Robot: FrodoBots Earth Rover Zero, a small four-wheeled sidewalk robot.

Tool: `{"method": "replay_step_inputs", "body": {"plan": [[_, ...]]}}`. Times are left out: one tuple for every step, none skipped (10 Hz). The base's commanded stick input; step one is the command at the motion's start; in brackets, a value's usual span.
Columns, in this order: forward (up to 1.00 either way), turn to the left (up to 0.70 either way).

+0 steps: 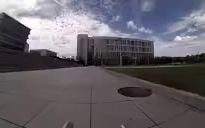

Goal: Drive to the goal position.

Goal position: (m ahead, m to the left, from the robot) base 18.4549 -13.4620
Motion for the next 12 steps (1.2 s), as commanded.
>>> {"method": "replay_step_inputs", "body": {"plan": [[0.05,0.0],[0.05,0.0],[0.05,0.0],[0.05,0.0],[0.05,0.0],[0.05,0.0],[0.05,0.0],[0.05,0.0],[0.05,0.0],[0.05,0.0],[0.05,0.0],[0.05,0.0]]}}
